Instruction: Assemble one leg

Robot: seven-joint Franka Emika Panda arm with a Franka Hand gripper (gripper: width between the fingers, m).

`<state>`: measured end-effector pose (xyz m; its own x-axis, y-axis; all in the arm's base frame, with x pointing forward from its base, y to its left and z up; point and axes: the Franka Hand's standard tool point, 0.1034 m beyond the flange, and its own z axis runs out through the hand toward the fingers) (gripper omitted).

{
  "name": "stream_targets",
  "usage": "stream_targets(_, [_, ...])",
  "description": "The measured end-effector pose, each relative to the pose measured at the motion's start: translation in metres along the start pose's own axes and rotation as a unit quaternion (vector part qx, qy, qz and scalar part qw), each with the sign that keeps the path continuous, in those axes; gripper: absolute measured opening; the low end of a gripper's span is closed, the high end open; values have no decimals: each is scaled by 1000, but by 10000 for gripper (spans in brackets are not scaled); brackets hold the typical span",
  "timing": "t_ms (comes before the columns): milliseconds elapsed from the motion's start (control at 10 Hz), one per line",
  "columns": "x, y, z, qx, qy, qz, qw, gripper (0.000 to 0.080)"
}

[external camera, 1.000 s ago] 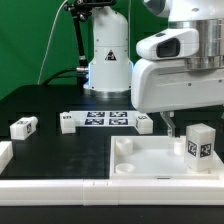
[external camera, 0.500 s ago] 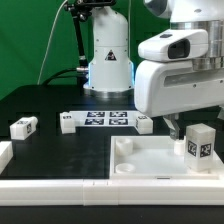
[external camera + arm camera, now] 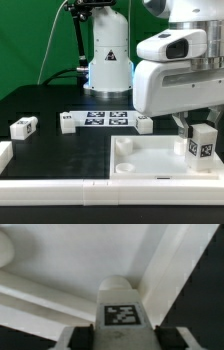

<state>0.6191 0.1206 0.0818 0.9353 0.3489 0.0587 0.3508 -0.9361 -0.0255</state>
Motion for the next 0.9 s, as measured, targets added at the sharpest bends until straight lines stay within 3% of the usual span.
stream_targets(200, [-1,0,0,1,0,28,1000,291])
stream_targets(400, [-3,-3,0,0,9,148,989,291])
stream_targets(500, [-6,-4,1,5,8,207,978,292])
stream_targets(600, [-6,-4,1,15,8,275,961,292])
stream_targets(800, [-7,-7,2,17,10,397,918,292])
stream_targets(900, [-7,-7,2,24,8,441,897,292])
